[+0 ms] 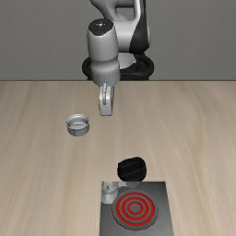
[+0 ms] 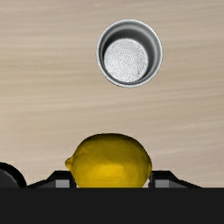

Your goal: Pick up the lemon and place it on the ramekin with the stove turned on

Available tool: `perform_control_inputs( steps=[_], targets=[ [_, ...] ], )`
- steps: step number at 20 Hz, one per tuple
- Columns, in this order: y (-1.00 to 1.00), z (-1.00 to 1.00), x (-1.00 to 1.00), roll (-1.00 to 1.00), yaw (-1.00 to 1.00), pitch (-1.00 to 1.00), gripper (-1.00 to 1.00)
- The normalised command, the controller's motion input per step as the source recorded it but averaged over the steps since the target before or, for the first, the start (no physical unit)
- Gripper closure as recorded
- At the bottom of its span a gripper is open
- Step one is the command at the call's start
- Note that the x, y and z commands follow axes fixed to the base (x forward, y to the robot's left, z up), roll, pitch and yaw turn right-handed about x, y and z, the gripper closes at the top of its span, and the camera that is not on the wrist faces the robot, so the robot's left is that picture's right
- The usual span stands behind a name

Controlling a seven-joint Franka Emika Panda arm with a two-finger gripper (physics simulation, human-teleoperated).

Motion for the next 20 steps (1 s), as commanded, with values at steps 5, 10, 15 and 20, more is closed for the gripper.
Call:
perform_control_inputs(
  steps=[5, 10, 15, 20],
  targets=[
    [-1.0, 0.0, 0.0, 0.0, 0.0, 0.0, 1.0],
    [-0.8, 0.0, 0.0, 0.0, 0.0, 0.0, -1.0],
    [0.0, 0.0, 0.0, 0.0, 0.0, 0.0, -1.0],
    [0.0, 0.0, 0.0, 0.0, 0.0, 0.0, -1.0]
  ],
)
